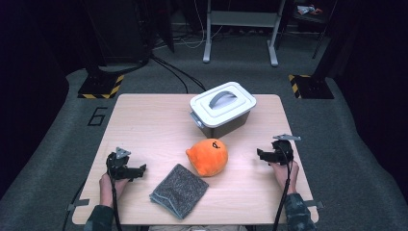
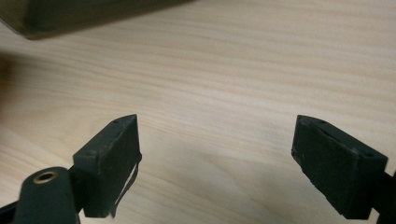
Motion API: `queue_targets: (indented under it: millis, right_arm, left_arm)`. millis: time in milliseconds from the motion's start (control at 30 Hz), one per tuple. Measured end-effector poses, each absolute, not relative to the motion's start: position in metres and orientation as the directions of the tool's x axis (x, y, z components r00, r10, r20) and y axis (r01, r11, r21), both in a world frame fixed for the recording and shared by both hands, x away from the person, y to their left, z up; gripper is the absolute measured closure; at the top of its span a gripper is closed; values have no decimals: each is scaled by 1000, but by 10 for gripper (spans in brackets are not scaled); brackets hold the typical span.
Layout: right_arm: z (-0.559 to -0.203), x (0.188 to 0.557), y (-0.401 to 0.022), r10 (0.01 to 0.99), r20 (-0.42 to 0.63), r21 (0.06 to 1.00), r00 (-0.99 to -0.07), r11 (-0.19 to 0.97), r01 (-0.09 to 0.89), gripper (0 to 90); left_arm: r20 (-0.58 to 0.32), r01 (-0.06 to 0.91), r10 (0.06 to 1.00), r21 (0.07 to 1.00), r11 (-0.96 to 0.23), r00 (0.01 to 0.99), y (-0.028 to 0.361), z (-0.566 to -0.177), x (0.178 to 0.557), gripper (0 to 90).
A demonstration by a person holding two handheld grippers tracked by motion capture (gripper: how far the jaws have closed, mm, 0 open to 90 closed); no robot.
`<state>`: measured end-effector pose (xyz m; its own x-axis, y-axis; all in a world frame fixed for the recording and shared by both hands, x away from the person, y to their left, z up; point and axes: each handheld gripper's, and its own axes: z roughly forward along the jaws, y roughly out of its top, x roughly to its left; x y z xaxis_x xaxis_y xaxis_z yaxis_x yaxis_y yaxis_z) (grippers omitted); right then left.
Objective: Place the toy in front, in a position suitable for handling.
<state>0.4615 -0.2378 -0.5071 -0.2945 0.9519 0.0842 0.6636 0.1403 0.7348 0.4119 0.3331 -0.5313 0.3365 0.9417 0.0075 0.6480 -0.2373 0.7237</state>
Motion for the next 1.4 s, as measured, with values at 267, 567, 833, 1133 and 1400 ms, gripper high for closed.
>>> queue_targets:
  millis: [267, 567, 833, 1133, 1400]
  right_arm:
    - [-523, 461, -243, 957, 37, 739, -287, 167, 652, 140]
    - [-528, 459, -239, 956, 6, 744, -293, 191, 640, 136]
    - [-528, 459, -240, 955, -2, 742, -296, 200, 639, 135]
    - [-528, 459, -239, 958, 6, 744, -288, 188, 641, 139]
    - [-528, 460, -240, 957, 6, 744, -289, 189, 641, 141]
  left_arm:
    - [11, 679, 952, 699, -225, 305, 329, -525, 419, 51]
    - [-11, 615, 931, 754, -232, 365, 305, -479, 442, 10]
    - [29, 571, 897, 763, -305, 440, 269, -449, 467, 6]
    - [59, 533, 855, 759, -373, 515, 216, -432, 500, 6]
    - [37, 484, 815, 789, -379, 578, 169, -425, 517, 6]
